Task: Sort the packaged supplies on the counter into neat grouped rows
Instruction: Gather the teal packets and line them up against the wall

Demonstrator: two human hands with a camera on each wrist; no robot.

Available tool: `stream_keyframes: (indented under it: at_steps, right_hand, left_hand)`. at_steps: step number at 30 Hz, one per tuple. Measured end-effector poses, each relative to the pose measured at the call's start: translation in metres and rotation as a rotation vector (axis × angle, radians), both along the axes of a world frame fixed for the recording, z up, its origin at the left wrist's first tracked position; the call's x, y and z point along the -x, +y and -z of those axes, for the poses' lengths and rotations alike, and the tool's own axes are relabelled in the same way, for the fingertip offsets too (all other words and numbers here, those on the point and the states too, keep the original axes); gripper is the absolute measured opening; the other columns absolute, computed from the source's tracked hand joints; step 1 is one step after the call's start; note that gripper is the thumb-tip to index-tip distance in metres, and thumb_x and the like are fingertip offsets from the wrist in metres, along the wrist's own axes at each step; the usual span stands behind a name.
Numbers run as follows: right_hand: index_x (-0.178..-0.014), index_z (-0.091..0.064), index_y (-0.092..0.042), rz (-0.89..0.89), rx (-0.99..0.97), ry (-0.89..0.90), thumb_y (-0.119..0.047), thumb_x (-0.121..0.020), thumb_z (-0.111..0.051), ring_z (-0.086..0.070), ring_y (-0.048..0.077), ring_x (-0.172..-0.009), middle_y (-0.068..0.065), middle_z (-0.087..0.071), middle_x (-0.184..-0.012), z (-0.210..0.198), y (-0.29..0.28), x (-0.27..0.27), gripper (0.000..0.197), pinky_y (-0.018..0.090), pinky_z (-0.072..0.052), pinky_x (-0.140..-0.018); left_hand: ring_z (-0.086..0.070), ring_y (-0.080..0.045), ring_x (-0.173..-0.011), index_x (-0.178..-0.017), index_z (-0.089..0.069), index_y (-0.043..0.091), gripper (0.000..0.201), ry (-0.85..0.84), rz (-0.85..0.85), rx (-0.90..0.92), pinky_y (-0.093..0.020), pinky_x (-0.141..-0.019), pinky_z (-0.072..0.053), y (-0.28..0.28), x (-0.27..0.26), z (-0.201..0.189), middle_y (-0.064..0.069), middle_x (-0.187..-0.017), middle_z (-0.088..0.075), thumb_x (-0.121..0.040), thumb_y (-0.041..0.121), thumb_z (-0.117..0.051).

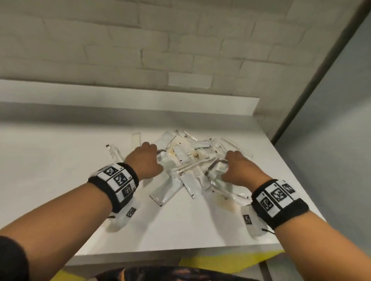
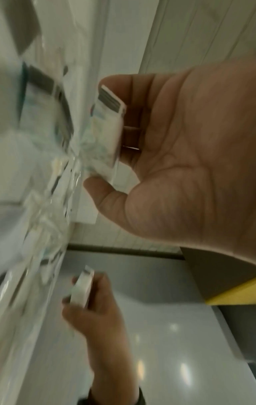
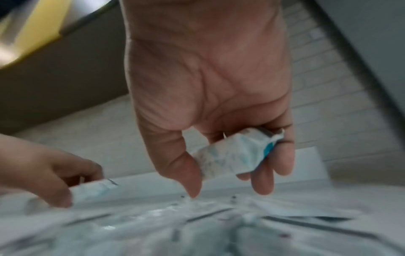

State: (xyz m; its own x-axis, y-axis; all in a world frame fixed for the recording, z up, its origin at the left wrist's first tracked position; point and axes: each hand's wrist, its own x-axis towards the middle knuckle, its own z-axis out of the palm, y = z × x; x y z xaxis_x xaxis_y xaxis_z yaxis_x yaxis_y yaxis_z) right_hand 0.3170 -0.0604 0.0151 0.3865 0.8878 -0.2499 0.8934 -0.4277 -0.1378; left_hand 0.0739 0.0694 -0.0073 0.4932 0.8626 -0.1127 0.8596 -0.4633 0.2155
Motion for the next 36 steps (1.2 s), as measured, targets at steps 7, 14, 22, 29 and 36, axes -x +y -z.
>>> stream_keyframes:
  at_steps: [7, 14, 22, 29, 36]
  right_hand:
    - [-0.126, -0.04, -0.012, -0.027, 0.206, -0.041, -0.016, -0.074, -0.07, -0.056, 0.027, -0.106, 0.008, -0.053, -0.119, 0.026, 0.005, -0.047, 0.061, 0.036, -0.051, -0.084]
    - [-0.115, -0.053, -0.019, -0.347, 0.017, -0.075, -0.023, -0.076, -0.069, -0.049, 0.023, -0.105, 0.002, -0.051, -0.112, -0.007, 0.038, -0.066, 0.042, 0.032, -0.043, -0.082]
    - [-0.116, -0.049, -0.04, -0.49, 0.072, 0.004, -0.002, -0.068, -0.073, -0.052, -0.001, -0.076, -0.018, -0.051, -0.103, 0.027, 0.062, -0.046, 0.066, 0.026, -0.05, -0.068]
    - [-0.1, -0.053, -0.037, -0.537, 0.13, -0.013, -0.033, -0.075, -0.074, -0.054, 0.005, -0.084, -0.014, -0.061, -0.1, 0.009, 0.07, -0.054, 0.033, 0.02, -0.042, -0.066]
    - [-0.11, -0.056, -0.03, -0.325, -0.132, 0.365, -0.024, -0.066, -0.086, -0.06, 0.002, -0.08, -0.013, -0.065, -0.093, -0.032, 0.111, 0.015, 0.053, 0.022, -0.044, -0.065]
  left_hand:
    - [-0.055, -0.029, -0.111, -0.127, -0.04, 0.013, 0.051, 0.197, -0.119, 0.092, -0.038, -0.089, -0.048, 0.011, -0.015, 0.011, -0.009, -0.123, -0.053, -0.082, 0.034, -0.054]
    - [-0.053, -0.027, -0.108, -0.127, -0.044, 0.013, 0.05, 0.146, -0.12, 0.026, -0.037, -0.087, -0.047, 0.004, -0.024, 0.02, -0.007, -0.12, -0.05, -0.082, 0.031, -0.058]
    - [-0.053, -0.022, -0.11, -0.127, -0.048, 0.017, 0.052, -0.079, -0.217, 0.036, -0.031, -0.089, -0.04, -0.015, -0.011, 0.012, -0.004, -0.12, -0.049, -0.08, 0.033, -0.064]
    - [-0.05, -0.02, -0.088, -0.115, -0.052, 0.016, 0.044, -0.129, -0.387, 0.092, -0.029, -0.074, -0.042, -0.008, 0.054, 0.0, -0.001, -0.102, -0.045, -0.077, 0.033, -0.067]
    - [-0.054, -0.03, -0.105, -0.123, -0.048, 0.014, 0.052, -0.041, -0.473, 0.04, -0.035, -0.085, -0.046, 0.04, 0.131, 0.001, -0.011, -0.118, -0.049, -0.077, 0.029, -0.068]
